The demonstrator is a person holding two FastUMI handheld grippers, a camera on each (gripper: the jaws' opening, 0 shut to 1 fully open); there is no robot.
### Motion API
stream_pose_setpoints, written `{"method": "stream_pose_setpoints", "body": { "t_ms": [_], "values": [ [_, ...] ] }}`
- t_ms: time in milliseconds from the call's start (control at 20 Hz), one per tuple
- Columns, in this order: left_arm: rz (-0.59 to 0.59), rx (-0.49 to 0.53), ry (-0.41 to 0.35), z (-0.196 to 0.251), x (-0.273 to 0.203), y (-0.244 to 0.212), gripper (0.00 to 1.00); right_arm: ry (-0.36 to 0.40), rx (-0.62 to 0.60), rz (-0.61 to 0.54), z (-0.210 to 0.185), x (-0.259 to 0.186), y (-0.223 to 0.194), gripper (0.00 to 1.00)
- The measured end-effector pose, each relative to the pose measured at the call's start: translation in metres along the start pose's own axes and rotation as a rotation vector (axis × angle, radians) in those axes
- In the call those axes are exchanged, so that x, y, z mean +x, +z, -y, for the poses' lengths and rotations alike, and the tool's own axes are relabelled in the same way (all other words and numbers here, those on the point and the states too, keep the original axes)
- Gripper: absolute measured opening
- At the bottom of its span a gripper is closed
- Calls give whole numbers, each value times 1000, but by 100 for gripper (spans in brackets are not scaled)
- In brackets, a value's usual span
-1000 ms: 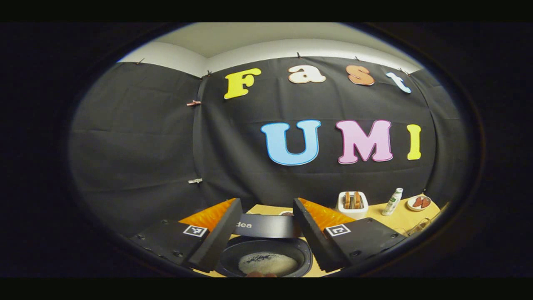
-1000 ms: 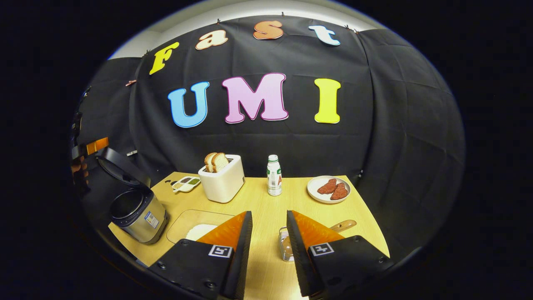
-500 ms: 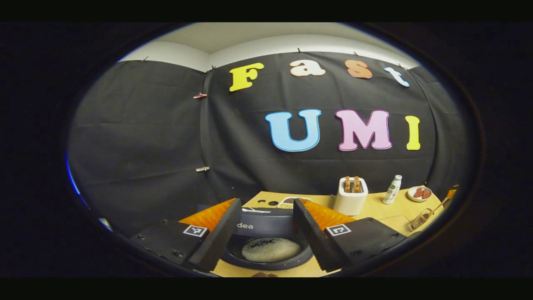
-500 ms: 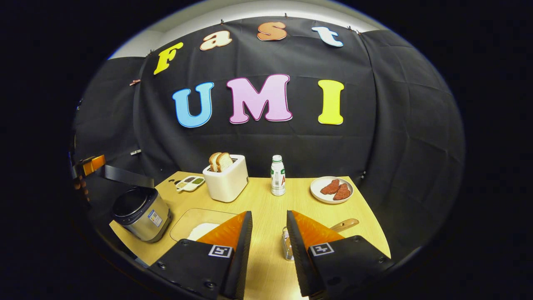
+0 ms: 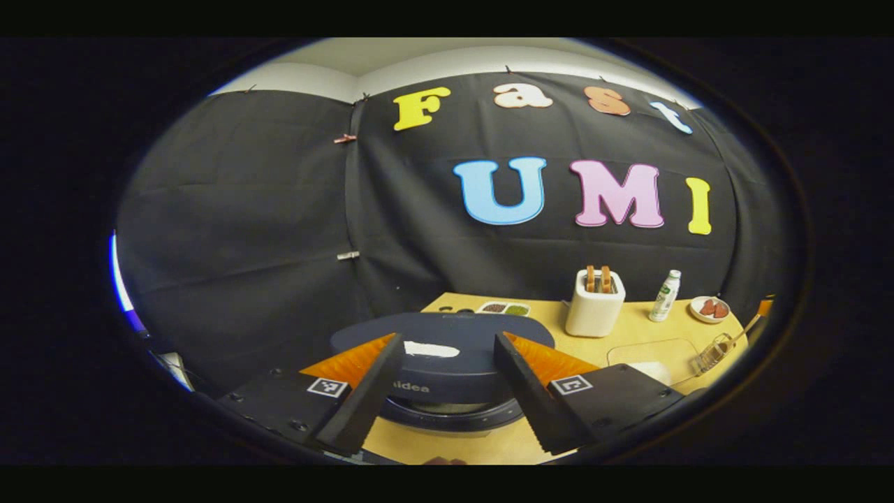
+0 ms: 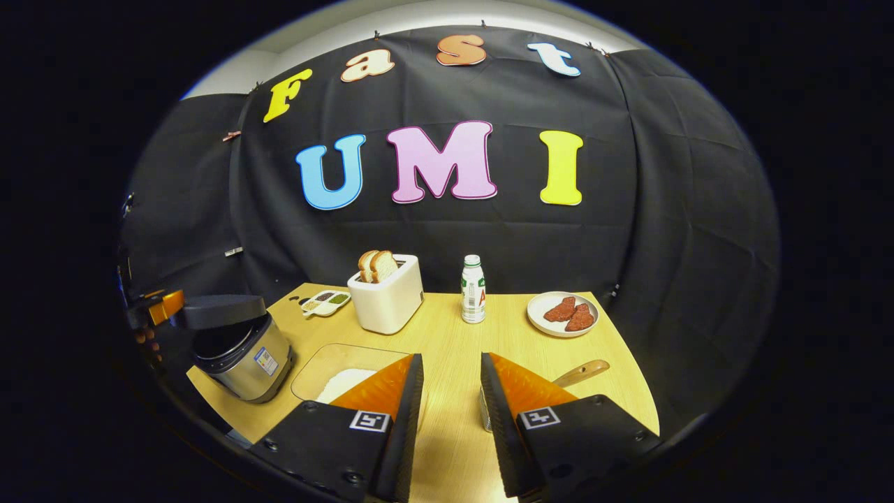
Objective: Close the left gripper, press the button to open the rice cooker; take a wooden spoon from the chopstick holder with the right hand, scoop a spoonful of rice and pour it into the rice cooker, then put the wooden spoon back into the chopstick holder.
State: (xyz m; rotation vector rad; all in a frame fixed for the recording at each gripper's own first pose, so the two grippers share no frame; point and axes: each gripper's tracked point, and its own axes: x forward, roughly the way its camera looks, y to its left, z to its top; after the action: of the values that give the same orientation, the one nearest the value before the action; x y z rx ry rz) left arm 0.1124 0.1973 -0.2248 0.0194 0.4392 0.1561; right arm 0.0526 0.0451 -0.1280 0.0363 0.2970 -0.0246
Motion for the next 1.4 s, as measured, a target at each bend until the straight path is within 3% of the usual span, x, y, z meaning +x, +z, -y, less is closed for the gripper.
{"method": "stream_pose_setpoints", "body": {
  "t_ms": [550, 1400],
  "values": [
    [-107, -46, 9, 0, 6, -67, 90, -10, 1, -1, 3, -3, -1, 53],
    [-24, -70, 27, 2, 6, -80, 92, 17, -4, -20, -14, -2, -8, 52]
  ]
}}
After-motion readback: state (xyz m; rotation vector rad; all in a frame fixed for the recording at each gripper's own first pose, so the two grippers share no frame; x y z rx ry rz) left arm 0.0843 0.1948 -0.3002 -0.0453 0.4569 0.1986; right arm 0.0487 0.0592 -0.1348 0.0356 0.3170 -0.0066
